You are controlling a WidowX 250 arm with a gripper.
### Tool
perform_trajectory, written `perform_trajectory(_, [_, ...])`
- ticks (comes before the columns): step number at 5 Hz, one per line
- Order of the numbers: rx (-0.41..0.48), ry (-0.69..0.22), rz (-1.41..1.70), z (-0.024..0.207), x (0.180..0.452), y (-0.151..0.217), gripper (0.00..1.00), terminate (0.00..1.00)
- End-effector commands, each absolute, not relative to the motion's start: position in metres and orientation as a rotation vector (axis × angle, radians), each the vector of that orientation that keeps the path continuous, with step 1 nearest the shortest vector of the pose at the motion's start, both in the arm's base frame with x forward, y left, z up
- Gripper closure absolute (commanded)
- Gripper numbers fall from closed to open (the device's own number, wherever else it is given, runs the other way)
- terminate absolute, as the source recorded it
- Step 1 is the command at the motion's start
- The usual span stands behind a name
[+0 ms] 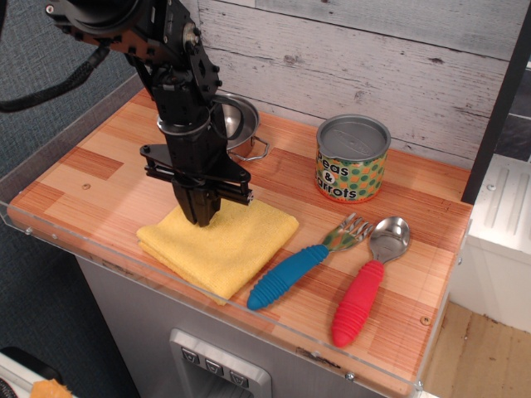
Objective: Move the yellow cloth next to the fork.
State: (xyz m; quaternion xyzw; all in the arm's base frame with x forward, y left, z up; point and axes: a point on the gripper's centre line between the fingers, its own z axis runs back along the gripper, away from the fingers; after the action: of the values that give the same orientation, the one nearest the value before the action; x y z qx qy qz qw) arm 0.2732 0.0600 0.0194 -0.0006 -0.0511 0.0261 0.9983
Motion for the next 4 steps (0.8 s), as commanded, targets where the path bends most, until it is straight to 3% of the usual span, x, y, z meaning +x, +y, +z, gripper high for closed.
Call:
perform_trajectory(1, [-0.001, -0.112, 0.105, 0.022, 0.274, 0.067, 1.0, 0.0])
perform_trajectory(4, [0.01, -0.102, 0.188, 0.022, 0.275, 0.078, 1.0, 0.0])
